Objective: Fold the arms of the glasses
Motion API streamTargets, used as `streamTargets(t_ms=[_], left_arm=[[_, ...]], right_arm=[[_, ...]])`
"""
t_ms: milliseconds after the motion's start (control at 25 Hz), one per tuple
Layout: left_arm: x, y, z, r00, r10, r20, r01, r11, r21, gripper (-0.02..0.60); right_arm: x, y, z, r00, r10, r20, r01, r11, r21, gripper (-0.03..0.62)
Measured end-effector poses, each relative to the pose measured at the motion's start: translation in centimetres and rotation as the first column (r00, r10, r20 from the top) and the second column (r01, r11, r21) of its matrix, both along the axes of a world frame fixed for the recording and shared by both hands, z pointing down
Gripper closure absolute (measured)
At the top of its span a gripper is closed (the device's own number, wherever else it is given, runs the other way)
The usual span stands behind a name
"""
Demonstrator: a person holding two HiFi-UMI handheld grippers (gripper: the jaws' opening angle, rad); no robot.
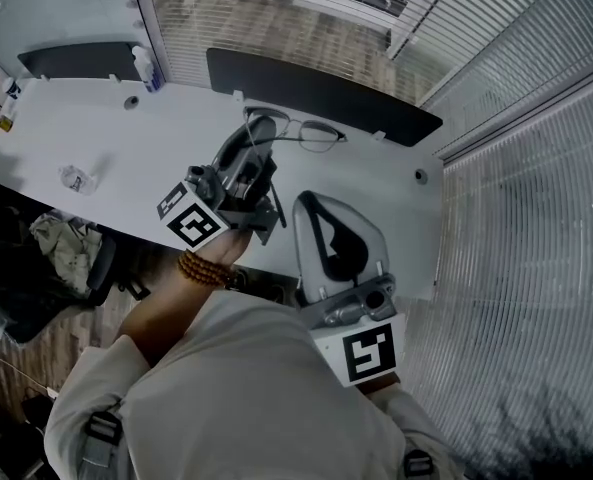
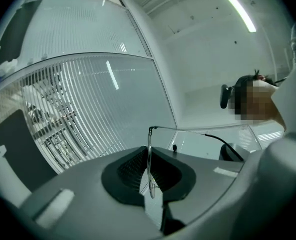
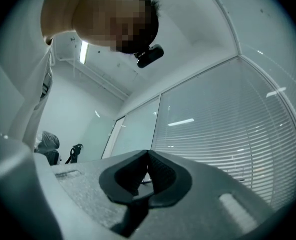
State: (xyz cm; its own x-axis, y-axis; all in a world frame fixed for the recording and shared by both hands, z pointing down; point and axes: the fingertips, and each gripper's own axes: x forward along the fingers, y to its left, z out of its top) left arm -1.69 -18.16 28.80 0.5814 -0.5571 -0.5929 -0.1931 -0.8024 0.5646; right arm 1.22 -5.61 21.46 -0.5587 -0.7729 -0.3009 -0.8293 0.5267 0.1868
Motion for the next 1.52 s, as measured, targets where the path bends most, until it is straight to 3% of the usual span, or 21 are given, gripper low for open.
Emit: streamTargets(t_ms=[160,320,760,1200,1520], left_arm=[[0.1,-0.6,0.3,0.999,-0.036,0.039,0.036,0.999,0.002,0.574],[0.4,-0.4,-0.3,0.998,-0.039,0.045,0.038,0.999,0.020,0.574],[0.0,0.5,-1.7,0.998,0.035,-0.058,-0.034,0.999,0.022,0.574],[-0.3,3.3,-2.5,0.975,0.138,-0.176,-0.142,0.990,-0.009,0.574],[-0.4,4.0,-2.4,0.972,0.139,-0.188,-0.151,0.987,-0.047,0.574]], right_arm=[[-1.7,1.7,-1.1,0.997,-0.081,0.004,0.081,0.996,0.022,0.594],[-3.2,1.6,0.4,0.993,-0.108,-0.041,0.107,0.994,-0.015,0.594],[0.3,-1.2,0.7,1.000,0.014,-0.023,-0.015,0.999,-0.050,0.594],[3.2,-2.0,1.6,0.994,0.110,-0.025,-0.111,0.992,-0.062,0.594],[4.0,-3.2,2.1,0.984,0.167,-0.070,-0.171,0.984,-0.053,0.594]])
